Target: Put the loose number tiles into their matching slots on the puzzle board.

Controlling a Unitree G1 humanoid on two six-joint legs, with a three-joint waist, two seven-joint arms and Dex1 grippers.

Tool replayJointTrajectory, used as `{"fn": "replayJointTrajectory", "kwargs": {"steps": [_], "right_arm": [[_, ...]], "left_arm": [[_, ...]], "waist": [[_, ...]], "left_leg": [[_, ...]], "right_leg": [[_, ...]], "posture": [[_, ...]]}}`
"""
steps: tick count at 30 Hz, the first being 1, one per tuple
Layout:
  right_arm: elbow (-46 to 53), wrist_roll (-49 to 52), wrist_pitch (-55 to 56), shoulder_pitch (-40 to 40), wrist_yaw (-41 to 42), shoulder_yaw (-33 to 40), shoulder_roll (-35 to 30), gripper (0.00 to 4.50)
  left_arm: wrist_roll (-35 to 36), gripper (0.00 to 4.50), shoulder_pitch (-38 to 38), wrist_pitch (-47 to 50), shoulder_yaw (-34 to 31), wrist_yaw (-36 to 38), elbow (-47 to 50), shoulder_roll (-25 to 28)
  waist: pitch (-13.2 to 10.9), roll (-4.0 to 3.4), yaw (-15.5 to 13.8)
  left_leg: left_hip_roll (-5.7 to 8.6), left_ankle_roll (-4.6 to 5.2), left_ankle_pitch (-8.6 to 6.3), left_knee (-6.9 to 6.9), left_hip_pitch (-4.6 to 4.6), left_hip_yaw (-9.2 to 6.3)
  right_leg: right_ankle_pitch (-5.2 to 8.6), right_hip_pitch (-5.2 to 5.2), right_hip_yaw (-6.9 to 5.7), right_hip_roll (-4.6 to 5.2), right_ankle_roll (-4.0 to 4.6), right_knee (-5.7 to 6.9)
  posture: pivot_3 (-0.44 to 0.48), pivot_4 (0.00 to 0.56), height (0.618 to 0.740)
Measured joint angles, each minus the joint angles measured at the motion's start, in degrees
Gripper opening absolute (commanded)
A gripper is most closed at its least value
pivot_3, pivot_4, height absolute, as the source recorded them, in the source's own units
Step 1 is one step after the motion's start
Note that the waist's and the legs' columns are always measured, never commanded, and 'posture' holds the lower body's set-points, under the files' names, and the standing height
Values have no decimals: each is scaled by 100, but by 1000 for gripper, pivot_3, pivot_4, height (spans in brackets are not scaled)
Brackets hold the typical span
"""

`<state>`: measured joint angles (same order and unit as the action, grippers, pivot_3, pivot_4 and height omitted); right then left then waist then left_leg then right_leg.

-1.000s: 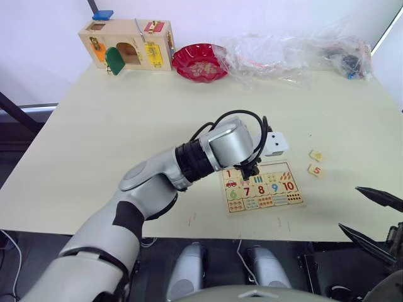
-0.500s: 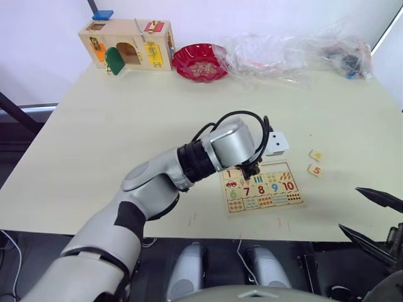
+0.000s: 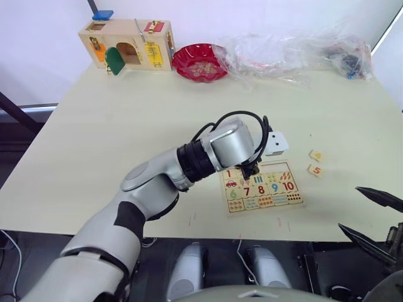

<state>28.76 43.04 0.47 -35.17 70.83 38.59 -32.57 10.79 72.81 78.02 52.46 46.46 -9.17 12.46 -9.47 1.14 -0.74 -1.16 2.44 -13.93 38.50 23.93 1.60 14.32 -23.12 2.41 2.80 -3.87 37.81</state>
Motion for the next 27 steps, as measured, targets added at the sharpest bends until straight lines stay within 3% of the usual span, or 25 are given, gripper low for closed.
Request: {"fn": "replayJointTrajectory", "kwargs": {"steps": [27], "right_arm": [[0, -19, 10, 0, -43, -58, 22, 4500]], "left_arm": [[1, 951, -87, 18, 12, 12, 126, 40]], "waist": [[0, -1, -1]], "left_leg": [[0, 0, 0, 0, 0, 0]], "right_leg": [[0, 0, 0, 0, 0, 0]], "posture": [[0, 150, 740]]}}
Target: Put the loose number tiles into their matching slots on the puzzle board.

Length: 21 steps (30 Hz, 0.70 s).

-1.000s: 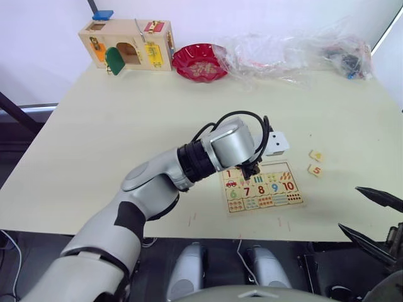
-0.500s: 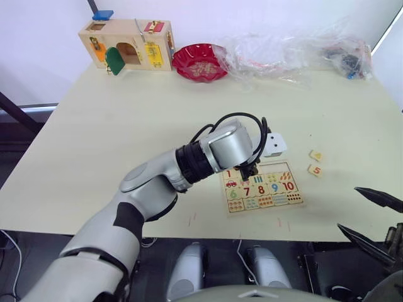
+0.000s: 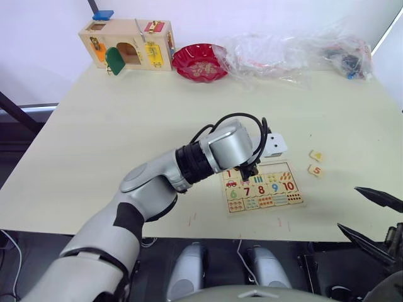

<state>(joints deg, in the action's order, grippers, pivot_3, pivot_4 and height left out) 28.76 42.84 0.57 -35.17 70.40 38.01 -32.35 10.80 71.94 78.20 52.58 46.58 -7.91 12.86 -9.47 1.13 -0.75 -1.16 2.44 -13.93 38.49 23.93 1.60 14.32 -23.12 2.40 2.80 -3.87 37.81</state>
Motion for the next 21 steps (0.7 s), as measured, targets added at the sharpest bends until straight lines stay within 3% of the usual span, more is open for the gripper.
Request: {"fn": "replayJointTrajectory", "kwargs": {"steps": [21], "right_arm": [[33, -10, 18, -58, -77, -102, 4, 4500]], "left_arm": [[1, 951, 0, -14, 40, 11, 57, 28]], "waist": [[0, 0, 0]], "left_leg": [[0, 0, 0, 0, 0, 0]], "right_leg": [[0, 0, 0, 0, 0, 0]], "posture": [[0, 150, 740]]}}
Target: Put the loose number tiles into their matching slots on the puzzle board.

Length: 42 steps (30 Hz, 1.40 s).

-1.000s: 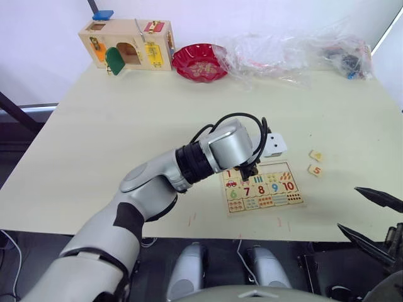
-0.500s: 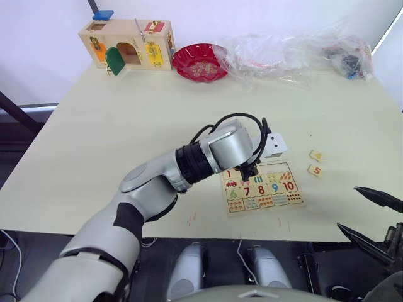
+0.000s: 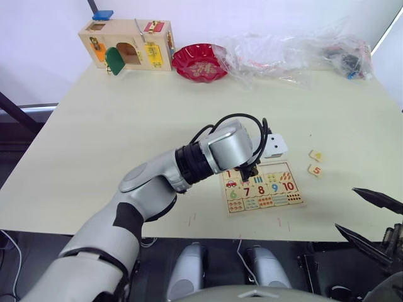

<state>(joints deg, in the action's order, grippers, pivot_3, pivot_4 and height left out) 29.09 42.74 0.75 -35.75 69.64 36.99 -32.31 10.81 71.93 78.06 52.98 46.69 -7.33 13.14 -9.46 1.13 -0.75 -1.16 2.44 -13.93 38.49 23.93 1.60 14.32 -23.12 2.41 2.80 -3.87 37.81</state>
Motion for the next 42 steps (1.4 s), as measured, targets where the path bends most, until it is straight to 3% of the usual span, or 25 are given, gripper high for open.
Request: {"fn": "replayJointTrajectory", "kwargs": {"steps": [3, 5, 6, 15, 21, 24, 30, 37, 42], "right_arm": [[1, 0, 4, 1, -3, -3, 0, 4500], [1, 0, 11, 1, -5, -5, 0, 4500], [1, 0, 15, 1, -6, -5, 0, 4500], [3, -2, 72, 1, -28, -32, 0, 4500], [5, -3, 76, 16, -44, -60, 0, 4500], [2, -9, 82, 63, -45, -107, 1, 4500], [-40, -14, 85, 109, -33, -124, 0, 4500], [-79, -12, 85, 124, 8, -124, -2, 4500], [-96, -9, 78, 191, 15, -124, -74, 4500]], "left_arm": [[-1, 951, 0, 0, 0, 2, 0, -1], [0, 1966, 0, 0, 0, 7, 0, -1], [2, 2154, 0, 1, 0, 15, 0, -1], [63, 2154, 3, 10, 2, 102, 13, 46], [202, 2154, 259, -146, -171, 504, 152, 581], [396, 2154, 381, -671, -586, 1065, 235, 1101], [496, 2154, -134, -2094, -1317, 1620, 131, 1460], [340, 2154, -641, -4379, -1754, 2622, -751, 1465], [-157, 278, -793, -5840, -1769, 2848, -1691, 941]], "waist": [[0, 0, 0], [0, 0, 0], [0, 0, 0], [0, 0, 0], [-2, -3, 7], [-2, -5, 6], [-1, -8, -1], [0, -8, -13], [-2, -6, -6]], "left_leg": [[0, 0, 0, 0, 0, 0], [0, 0, 0, 0, 0, 0], [0, 0, 0, 0, 0, 0], [0, 0, 0, 0, 0, 0], [-1, 0, 0, 0, 3, 1], [-3, 0, 0, -1, 3, 1], [-5, 0, 1, 0, 4, 3], [2, 0, 1, 2, 4, 6], [6, 0, 0, 4, 5, 8]], "right_leg": [[0, 0, 0, 0, 0, 0], [0, 0, 0, 0, 0, 0], [0, 0, 0, 0, 0, 0], [0, 0, 0, 0, 0, 0], [0, -5, 0, 0, 0, 1], [0, -6, 0, 0, 1, 1], [-1, -6, 1, 2, 1, 2], [-2, -4, 1, 2, 0, 0], [-3, -4, 4, 1, -1, -1]], "posture": [[0, 150, 740], [0, 150, 740], [0, 150, 740], [0, 150, 740], [0, 150, 740], [0, 150, 740], [0, 150, 740], [0, 150, 740], [0, 150, 740]]}}
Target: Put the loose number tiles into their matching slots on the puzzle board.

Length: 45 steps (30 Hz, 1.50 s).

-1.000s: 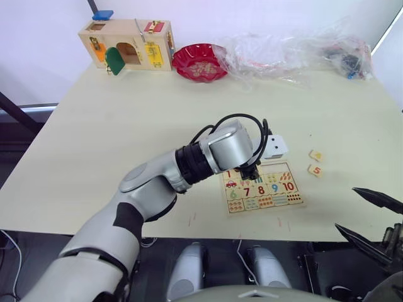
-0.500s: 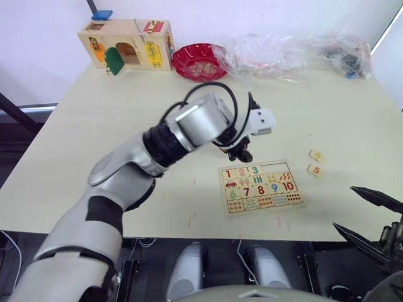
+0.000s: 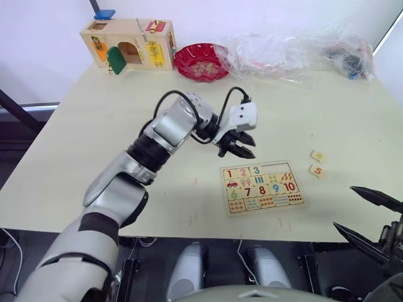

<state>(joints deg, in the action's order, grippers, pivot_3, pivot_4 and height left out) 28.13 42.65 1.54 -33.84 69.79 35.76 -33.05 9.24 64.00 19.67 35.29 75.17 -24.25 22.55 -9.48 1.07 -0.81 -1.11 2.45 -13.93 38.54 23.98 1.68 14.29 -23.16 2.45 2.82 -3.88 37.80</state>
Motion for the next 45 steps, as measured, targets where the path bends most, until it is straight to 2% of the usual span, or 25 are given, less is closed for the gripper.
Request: {"fn": "replayJointTrajectory", "kwargs": {"steps": [1, 6, 10, 16, 27, 45], "right_arm": [[-1, 2, -2, -1, -2, 0, -6, 4500], [-1, 9, -7, -7, 0, 1, -34, 4500], [5, 12, -8, -49, -6, 1, -34, 4500], [24, 12, -8, -123, -31, 1, -30, 4500], [74, 12, -7, -168, -139, 1, -19, 4500], [134, 13, -9, -167, -163, 1, -19, 4500]], "left_arm": [[-70, 114, 0, -188, -9, 36, -168, -59], [-489, 114, -10, -1216, -89, 209, -1112, -457], [-766, 114, 5, -1737, -148, 192, -1746, -821], [-1184, 114, 65, -2141, -193, -4, -2292, -1080], [-1510, 114, 78, -2268, -400, -156, -2577, -1151], [-1817, 114, -100, -2288, -448, 8, -2407, -1112]], "waist": [[0, -1, 5], [1, -1, 4], [0, 1, -3], [0, 1, 8], [0, 1, 6], [0, 1, 7]], "left_leg": [[0, 0, 0, -1, -1, 0], [-1, 0, 0, -1, 0, -1], [1, 0, 0, 1, 2, -1], [0, 0, 0, 0, 2, -4], [0, 0, 0, 0, 2, -5], [0, 0, 0, 0, 2, -5]], "right_leg": [[0, 0, 0, -1, 0, 0], [0, -1, 0, -2, 0, 1], [-1, -1, 0, -1, -2, 1], [-1, -1, -1, -2, -1, 1], [-1, -1, -3, -1, -2, 2], [-1, -1, -3, -1, -1, 2]], "posture": [[0, 150, 740], [0, 150, 740], [0, 150, 740], [0, 150, 740], [0, 150, 740], [0, 150, 740]]}}
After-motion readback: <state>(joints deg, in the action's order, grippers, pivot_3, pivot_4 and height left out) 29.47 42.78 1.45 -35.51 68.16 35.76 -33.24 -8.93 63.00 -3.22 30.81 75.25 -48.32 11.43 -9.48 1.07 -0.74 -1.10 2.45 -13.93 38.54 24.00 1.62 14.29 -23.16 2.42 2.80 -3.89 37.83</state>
